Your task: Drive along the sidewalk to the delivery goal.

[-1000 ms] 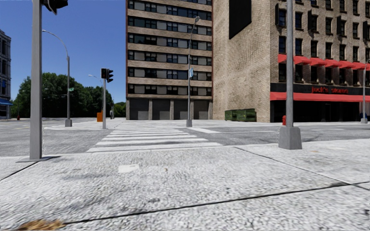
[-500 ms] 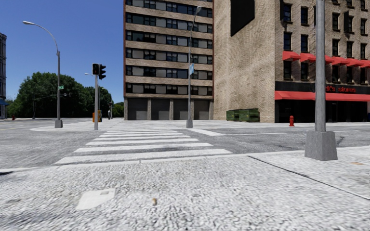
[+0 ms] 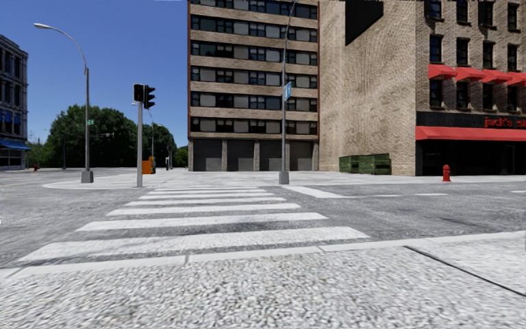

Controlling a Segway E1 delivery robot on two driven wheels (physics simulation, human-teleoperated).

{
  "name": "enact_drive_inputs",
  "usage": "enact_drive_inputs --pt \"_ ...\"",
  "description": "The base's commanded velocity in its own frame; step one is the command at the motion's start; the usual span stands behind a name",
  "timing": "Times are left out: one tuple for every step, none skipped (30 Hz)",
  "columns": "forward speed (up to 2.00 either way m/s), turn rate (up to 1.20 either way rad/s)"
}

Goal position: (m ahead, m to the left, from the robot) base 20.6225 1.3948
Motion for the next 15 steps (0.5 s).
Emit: enact_drive_inputs --pt "2.0 0.44" --pt "2.0 0.44" --pt "2.0 0.44" --pt "2.0 0.44" --pt "2.0 0.44" --pt "2.0 0.43" --pt "2.0 0.43" --pt "2.0 0.43" --pt "2.0 0.43" --pt "2.0 0.43" --pt "2.0 0.43" --pt "2.0 0.43" --pt "2.0 0.43" --pt "2.0 0.43" --pt "2.0 0.42"
